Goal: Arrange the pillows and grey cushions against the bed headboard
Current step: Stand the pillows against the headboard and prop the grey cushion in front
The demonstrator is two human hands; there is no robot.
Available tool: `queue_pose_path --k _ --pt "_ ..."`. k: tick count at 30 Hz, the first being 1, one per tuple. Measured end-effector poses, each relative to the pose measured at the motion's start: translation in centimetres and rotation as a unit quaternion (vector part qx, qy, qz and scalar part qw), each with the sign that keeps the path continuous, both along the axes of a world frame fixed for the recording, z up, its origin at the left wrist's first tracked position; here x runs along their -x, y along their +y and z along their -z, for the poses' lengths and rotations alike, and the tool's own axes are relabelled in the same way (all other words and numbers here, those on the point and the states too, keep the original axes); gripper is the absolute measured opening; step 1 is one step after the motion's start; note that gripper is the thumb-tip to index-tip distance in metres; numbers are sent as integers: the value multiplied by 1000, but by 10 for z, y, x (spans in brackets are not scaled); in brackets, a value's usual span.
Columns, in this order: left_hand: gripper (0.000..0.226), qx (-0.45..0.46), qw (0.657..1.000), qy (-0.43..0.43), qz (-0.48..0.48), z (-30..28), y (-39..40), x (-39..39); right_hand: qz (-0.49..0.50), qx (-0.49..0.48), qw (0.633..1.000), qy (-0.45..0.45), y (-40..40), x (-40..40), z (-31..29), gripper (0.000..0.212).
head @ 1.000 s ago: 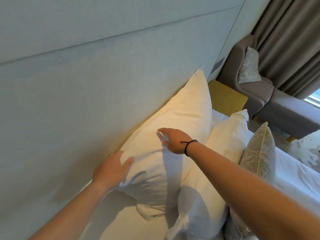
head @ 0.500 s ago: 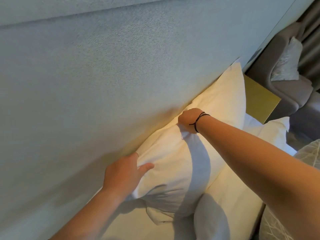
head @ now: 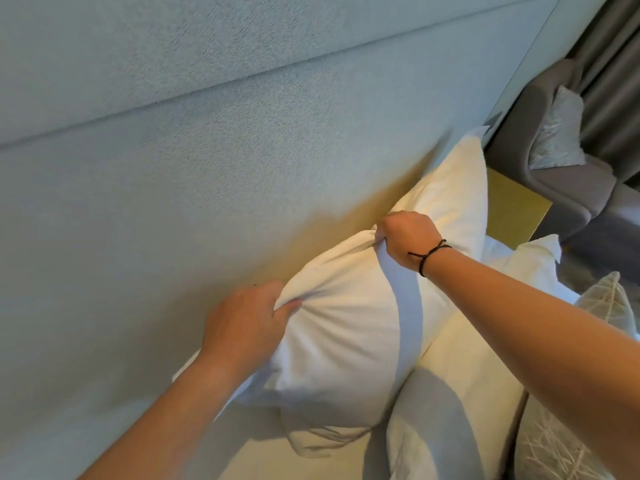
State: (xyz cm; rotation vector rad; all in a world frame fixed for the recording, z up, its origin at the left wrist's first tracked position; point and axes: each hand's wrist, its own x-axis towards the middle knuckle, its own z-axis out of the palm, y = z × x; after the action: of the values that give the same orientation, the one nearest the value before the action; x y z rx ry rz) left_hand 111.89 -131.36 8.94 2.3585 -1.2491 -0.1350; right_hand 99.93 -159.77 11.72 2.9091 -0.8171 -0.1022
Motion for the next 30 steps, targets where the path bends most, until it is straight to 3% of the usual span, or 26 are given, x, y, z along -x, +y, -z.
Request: queue_pose_path --k 3,7,10,14,19,23,27,30 --pt "32 -1 1000 24 -3 -6 7 -1 -9 -25 999 -26 2 8 -6 30" --pt "37 -146 985 89 4 9 26 -2 9 -46 998 -43 26 20 20 33" --pt "47 -154 972 173 41 8 23 -5 84 -81 987 -114 48 32 45 53" --pt "60 -85 950 300 8 -1 11 -14 176 -235 935 -196 74 45 64 81" --pt "39 -66 972 223 -31 4 -7 -25 249 -344 882 -204 77 65 69 92" --pt "27 -62 966 249 -2 0 -52 -21 309 -426 799 -290 67 81 71 92" --pt "49 -85 964 249 31 -1 -123 -21 397 -433 709 -390 49 95 74 87" --pt "50 -80 956 276 53 -5 -185 -19 419 -419 703 -393 40 106 83 86"
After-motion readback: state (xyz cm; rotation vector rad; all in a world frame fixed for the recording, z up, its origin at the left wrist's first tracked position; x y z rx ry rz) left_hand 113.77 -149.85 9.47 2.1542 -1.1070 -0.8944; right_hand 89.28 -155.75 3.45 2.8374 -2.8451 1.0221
